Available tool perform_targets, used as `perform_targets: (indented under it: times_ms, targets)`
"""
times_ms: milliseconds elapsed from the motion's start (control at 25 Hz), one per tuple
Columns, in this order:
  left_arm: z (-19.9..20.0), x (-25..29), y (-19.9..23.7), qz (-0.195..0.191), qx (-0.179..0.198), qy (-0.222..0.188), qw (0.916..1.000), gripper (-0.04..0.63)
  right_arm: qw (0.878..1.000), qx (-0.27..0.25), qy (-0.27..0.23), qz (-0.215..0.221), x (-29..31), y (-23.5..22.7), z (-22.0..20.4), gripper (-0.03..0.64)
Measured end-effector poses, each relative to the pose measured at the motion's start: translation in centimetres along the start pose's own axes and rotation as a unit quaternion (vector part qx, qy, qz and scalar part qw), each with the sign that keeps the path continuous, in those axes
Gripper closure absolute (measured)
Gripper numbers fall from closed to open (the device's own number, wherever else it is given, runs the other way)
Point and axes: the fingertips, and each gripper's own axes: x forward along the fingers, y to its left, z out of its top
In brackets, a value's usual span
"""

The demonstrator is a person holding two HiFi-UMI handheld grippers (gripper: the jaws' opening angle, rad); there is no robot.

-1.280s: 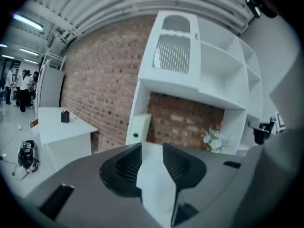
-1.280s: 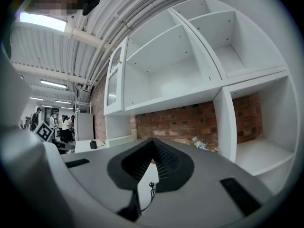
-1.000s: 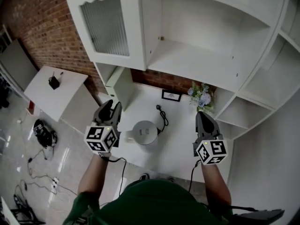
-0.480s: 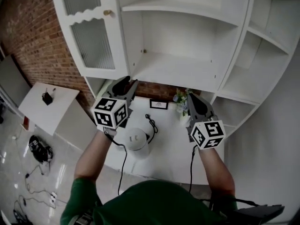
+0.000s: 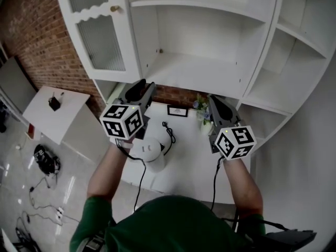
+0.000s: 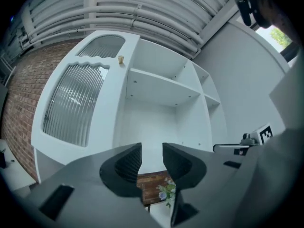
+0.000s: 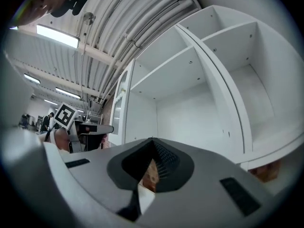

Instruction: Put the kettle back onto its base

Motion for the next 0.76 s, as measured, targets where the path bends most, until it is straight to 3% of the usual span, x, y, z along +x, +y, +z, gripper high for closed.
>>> perform_targets:
  times_ms: [760]
  targets:
    - [-6.8,1.3,-3.1,0.033,0.001,0.058,0.9978,0.446,0.997,0.072,0.021,0.026,0.5,-4.5,-6.4,0.595]
